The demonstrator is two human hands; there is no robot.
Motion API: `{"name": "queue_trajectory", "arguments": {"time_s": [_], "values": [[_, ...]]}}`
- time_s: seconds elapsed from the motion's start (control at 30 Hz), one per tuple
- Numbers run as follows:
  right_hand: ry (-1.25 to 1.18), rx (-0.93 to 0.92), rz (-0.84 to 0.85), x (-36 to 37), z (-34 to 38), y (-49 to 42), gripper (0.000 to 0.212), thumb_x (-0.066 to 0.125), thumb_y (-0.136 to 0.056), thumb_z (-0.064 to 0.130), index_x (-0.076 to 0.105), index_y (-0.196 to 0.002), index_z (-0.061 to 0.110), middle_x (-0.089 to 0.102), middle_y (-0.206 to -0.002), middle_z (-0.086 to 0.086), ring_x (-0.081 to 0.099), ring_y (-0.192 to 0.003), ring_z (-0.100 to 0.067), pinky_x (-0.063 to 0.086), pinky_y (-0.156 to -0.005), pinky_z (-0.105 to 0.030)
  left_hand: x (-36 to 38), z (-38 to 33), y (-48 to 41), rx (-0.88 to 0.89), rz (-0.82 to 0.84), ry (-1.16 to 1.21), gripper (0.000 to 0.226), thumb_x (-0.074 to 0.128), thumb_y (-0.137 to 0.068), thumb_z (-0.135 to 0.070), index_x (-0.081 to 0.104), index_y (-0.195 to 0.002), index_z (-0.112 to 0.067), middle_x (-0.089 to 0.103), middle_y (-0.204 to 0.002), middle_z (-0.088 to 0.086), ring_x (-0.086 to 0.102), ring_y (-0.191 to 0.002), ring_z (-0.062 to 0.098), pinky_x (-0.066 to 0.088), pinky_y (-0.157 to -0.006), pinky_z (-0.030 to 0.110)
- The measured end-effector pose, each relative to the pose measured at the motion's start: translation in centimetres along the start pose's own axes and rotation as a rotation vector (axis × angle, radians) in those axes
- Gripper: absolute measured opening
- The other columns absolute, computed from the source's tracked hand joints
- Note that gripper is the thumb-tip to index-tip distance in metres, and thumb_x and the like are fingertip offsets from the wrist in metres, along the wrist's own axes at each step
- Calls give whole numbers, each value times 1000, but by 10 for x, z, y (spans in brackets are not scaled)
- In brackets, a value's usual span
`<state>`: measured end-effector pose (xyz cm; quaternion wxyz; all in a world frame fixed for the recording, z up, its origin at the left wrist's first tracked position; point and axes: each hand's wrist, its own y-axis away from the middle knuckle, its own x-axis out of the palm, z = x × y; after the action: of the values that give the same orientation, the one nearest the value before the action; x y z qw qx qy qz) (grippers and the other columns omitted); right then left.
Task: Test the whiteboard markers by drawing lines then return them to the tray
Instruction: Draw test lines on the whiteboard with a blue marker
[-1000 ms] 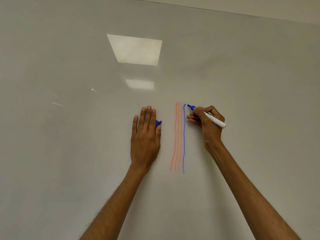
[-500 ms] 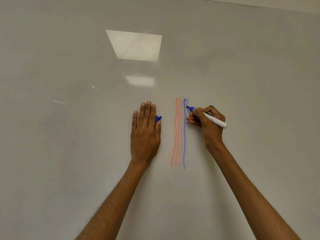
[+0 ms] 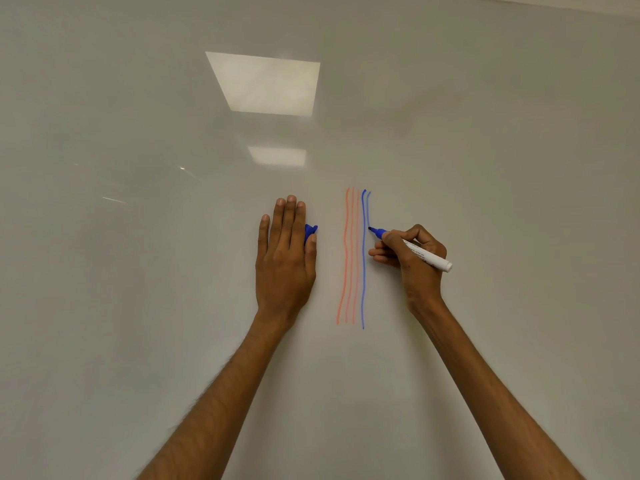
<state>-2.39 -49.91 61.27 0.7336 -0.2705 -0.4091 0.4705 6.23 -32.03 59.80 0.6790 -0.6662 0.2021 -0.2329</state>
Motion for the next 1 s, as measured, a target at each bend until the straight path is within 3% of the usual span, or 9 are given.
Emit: {"name": "queue_trajectory", "arguments": {"time_s": [0.7, 1.0], "values": [[60, 25, 52, -19, -14, 24, 23, 64, -89, -7, 52, -71, 2, 69, -70, -20, 71, -61, -32, 60, -60, -33, 1, 1, 1, 7, -3, -2, 52, 32, -107, -27, 28, -153, -4, 26, -161, 11, 18, -151, 23, 13, -124, 43], [101, 54, 93, -31, -23, 33, 18, 60, -89, -12, 48, -76, -13, 68, -69, -21, 70, -58, -32, 59, -56, -33, 0, 0, 1, 5, -3, 4, 52, 34, -106, -26, 27, -153, -4, 26, -161, 11, 19, -151, 23, 13, -124, 43]]}}
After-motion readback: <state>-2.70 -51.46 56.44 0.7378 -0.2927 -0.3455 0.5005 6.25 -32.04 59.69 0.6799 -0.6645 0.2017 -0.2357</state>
